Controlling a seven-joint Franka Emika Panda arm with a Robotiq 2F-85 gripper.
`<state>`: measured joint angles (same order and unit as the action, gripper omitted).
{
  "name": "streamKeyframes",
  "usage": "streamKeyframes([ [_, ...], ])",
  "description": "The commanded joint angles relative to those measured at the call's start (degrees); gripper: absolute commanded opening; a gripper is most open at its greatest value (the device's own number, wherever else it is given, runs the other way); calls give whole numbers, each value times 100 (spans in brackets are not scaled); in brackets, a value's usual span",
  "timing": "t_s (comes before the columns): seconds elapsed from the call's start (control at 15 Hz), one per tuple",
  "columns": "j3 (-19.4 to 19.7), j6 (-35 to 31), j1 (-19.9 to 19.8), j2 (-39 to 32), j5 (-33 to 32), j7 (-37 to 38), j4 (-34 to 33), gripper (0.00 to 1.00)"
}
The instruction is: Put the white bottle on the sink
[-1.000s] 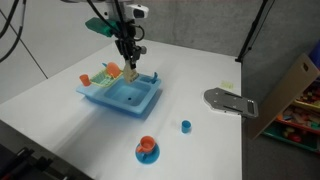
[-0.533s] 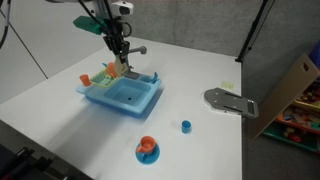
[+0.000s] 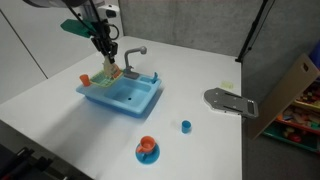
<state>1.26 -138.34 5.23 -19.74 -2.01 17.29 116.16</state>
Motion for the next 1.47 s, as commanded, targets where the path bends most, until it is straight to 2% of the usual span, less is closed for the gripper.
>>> streamKeyframes([
  [0.0, -68, -183, 12, 98, 3, -136, 281, 8],
  [0.8, -238, -871, 181, 86, -37, -138, 995, 8],
  [1.4, -251, -1243, 371, -25, -47, -111, 1094, 8],
])
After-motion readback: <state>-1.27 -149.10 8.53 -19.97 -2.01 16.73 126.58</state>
